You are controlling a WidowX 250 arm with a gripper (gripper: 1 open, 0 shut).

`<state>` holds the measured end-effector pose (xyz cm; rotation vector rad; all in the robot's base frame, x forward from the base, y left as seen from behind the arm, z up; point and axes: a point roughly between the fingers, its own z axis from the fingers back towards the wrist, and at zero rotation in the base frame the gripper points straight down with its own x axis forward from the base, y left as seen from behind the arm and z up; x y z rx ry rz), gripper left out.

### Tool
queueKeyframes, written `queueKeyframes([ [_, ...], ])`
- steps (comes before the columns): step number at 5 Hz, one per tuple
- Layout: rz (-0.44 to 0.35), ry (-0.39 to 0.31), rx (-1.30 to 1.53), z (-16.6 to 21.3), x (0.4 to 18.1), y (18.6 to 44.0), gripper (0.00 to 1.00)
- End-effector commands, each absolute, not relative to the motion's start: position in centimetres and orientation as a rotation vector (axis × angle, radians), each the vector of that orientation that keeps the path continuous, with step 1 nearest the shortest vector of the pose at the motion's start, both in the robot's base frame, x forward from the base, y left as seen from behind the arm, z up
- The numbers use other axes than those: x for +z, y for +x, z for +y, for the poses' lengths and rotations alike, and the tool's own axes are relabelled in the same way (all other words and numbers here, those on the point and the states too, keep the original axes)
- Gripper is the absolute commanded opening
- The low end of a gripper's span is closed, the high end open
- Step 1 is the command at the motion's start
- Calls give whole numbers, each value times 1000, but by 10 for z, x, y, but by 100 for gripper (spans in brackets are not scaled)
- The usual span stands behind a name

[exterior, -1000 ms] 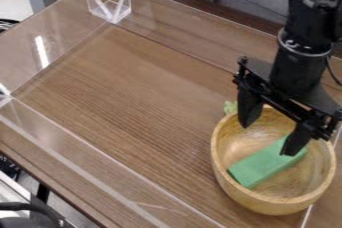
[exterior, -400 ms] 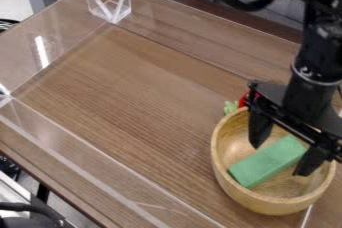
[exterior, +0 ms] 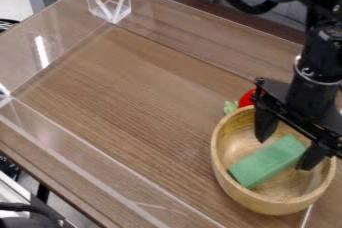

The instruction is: Remove the green stick from the brown bowl and put it on the table

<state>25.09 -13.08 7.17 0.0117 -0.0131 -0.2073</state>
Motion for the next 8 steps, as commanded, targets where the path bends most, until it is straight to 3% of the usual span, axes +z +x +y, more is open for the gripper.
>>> queueKeyframes([
  [1,-79,-6,-222,-121,89,256,100],
  [2,-95,-12,-241,-113,94,251,100],
  [4,-98,-28,-275,-117,85,251,100],
  [6,-50,-40,-291,-132,47,244,100],
  [7,-34,-44,-345,-131,40,245,0],
  [8,-28,-43,-395,-131,38,245,0],
])
